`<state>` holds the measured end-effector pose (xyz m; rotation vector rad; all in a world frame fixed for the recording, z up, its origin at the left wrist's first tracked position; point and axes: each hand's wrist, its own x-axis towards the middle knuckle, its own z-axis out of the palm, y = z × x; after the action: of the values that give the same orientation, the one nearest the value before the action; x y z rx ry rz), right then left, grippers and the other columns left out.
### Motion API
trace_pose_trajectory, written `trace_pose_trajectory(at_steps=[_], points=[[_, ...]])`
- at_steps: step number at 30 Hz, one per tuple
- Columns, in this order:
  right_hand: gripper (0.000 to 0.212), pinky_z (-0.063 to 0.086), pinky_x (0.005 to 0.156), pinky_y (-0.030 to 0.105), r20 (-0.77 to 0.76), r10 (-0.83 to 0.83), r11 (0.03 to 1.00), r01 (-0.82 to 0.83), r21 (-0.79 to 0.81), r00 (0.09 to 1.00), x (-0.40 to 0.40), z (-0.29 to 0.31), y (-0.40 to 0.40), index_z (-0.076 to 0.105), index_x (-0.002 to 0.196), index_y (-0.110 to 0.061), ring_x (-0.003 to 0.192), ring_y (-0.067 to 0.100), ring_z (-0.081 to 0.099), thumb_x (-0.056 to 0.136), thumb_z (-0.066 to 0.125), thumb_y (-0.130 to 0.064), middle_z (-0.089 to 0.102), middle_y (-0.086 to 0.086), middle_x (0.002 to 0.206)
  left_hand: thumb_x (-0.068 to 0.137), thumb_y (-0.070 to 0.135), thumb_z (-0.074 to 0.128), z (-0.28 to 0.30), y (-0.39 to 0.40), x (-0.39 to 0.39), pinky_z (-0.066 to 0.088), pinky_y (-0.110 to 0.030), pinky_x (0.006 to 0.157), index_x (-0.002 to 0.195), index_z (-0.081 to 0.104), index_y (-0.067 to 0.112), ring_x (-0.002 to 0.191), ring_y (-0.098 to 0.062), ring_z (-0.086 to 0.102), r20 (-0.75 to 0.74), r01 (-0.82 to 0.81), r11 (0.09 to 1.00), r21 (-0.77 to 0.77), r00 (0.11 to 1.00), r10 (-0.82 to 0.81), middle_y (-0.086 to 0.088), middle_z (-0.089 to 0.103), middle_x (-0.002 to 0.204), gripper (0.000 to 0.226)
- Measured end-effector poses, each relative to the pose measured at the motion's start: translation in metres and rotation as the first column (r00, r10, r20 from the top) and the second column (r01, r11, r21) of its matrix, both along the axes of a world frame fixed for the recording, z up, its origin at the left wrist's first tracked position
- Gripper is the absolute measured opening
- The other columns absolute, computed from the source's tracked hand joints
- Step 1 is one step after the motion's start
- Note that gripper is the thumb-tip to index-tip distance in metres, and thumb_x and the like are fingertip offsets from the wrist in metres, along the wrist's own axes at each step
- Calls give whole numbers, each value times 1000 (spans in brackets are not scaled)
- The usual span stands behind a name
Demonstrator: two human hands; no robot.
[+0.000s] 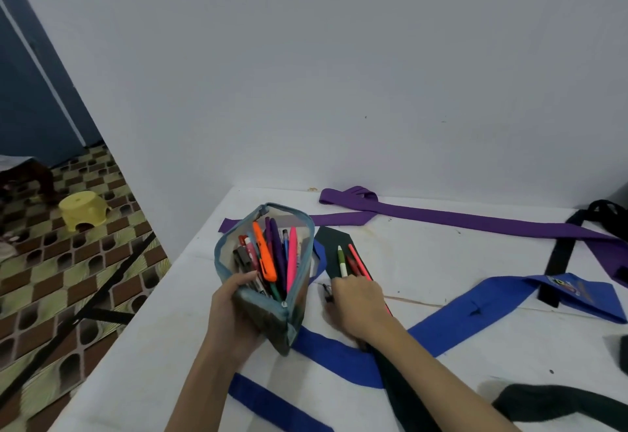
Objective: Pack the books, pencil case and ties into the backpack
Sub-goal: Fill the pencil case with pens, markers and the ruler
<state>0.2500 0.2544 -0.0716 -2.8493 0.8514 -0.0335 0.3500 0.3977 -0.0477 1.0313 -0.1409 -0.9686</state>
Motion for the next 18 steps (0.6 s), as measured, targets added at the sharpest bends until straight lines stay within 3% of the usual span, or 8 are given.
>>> trace_pose_trajectory(at_steps=[3, 6, 9, 11, 12, 13, 15, 18], points=[[20, 43, 64, 27, 73, -72, 970, 53, 239, 995, -3, 13, -16, 51, 83, -15, 73, 19, 54, 88, 60, -31, 55, 1, 79, 45, 29, 72, -3, -1, 1, 47, -41, 76, 107, 59, 25, 100, -30, 58, -19, -5, 1000, -19, 1000, 4, -14, 63, 105, 63], [21, 47, 50, 25, 415, -259, 829, -20, 558, 872, -17, 45, -35, 45, 79, -12, 57, 17, 57, 90, 61, -21, 60, 7, 83, 57, 23, 65, -8, -5, 1, 47, -41, 78, 111, 57, 23, 103, -31, 57, -18, -5, 1000, -26, 1000, 5, -15, 61, 109, 54], [14, 53, 49, 27, 717, -452, 754, -201, 625, 531, -34, 91, -39, 45, 85, -13, 47, 17, 62, 93, 57, -13, 65, 18, 78, 46, 28, 73, -10, -11, -4, 49, -40, 77, 115, 57, 20, 102, -30, 59, 31, 2, 1000, 12, 1000, -2, -14, 64, 106, 71], [13, 55, 53, 29, 832, -494, 772, -312, 554, 255, -41, 118, -34, 44, 87, -14, 51, 23, 66, 94, 54, -10, 67, 18, 71, 55, 27, 66, -12, -18, -8, 50, -37, 73, 115, 57, 17, 96, -28, 61, 48, 23, 1000, 9, 999, -23, -12, 66, 98, 61], [13, 56, 54, 29, 856, -484, 779, -355, 517, 185, -43, 125, -30, 44, 88, -14, 53, 25, 67, 95, 53, -8, 66, 17, 71, 58, 26, 63, -13, -21, -10, 51, -36, 71, 114, 58, 17, 93, -28, 62, 49, 46, 999, -4, 998, -46, -11, 67, 94, 57], [12, 56, 56, 29, 872, -455, 779, -395, 487, 179, -43, 128, -25, 45, 89, -15, 56, 26, 68, 95, 52, -6, 66, 16, 72, 59, 26, 61, -12, -24, -14, 51, -35, 69, 113, 59, 17, 91, -27, 63, 53, 74, 997, -14, 996, -73, -10, 68, 92, 55], [12, 57, 62, 29, 889, -332, 794, -415, 444, 315, -38, 121, -15, 51, 90, -16, 64, 22, 70, 93, 55, -5, 67, 12, 75, 61, 24, 61, -11, -29, -19, 52, -37, 71, 113, 60, 17, 92, -27, 63, 56, 120, 992, -31, 991, -118, -10, 68, 93, 52], [16, 54, 80, 29, 696, 52, 908, -323, 265, 716, -31, 99, -8, 66, 103, -18, 85, 12, 66, 91, 59, -10, 70, 1, 93, 58, 21, 68, -8, -35, -24, 48, -44, 86, 115, 62, 11, 99, -32, 60, 25, 147, 988, -57, 989, -146, -16, 64, 105, 58]])
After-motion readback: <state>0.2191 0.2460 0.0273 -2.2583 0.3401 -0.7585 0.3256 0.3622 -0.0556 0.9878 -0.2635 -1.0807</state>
